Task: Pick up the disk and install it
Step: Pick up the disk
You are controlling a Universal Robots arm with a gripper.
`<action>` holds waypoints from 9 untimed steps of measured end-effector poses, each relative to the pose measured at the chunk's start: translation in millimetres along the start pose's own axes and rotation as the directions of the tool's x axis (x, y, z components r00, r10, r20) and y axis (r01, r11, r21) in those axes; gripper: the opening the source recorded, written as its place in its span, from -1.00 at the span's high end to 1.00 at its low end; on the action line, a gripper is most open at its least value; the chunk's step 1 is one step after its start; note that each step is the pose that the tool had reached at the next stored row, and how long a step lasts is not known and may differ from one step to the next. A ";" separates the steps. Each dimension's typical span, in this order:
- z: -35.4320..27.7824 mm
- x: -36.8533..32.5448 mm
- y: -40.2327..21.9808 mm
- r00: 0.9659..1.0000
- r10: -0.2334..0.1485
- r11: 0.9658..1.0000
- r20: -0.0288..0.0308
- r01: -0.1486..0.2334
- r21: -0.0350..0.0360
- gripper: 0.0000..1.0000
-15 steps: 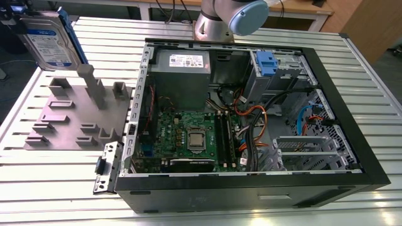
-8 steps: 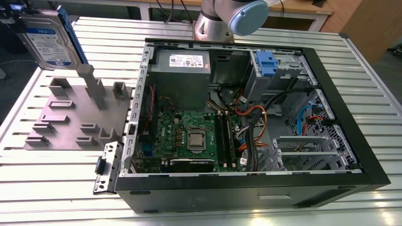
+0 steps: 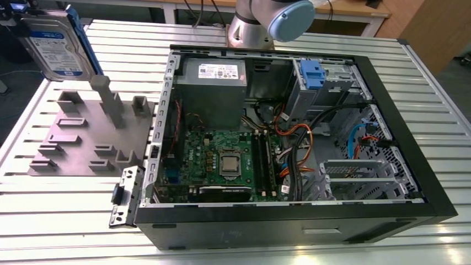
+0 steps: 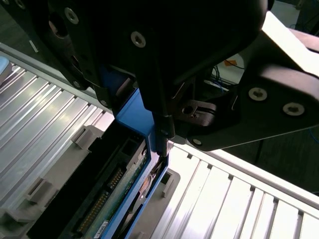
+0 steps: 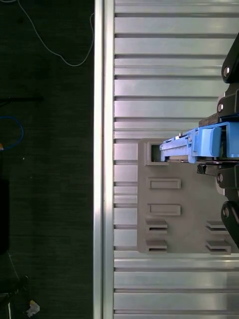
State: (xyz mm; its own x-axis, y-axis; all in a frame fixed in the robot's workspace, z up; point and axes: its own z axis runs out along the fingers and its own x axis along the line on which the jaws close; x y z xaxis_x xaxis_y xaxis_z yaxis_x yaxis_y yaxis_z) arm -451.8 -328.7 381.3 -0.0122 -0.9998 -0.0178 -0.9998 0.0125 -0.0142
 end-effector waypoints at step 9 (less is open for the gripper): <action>-0.5 0.0 -0.5 1.000 0.000 1.000 0.000 0.000 -0.001 0.27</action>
State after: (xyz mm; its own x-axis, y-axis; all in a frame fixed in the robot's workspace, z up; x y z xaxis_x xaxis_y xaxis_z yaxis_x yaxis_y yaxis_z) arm -451.2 -328.7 381.8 -0.0123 -0.9998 -0.0176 -0.9998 0.0125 -0.0128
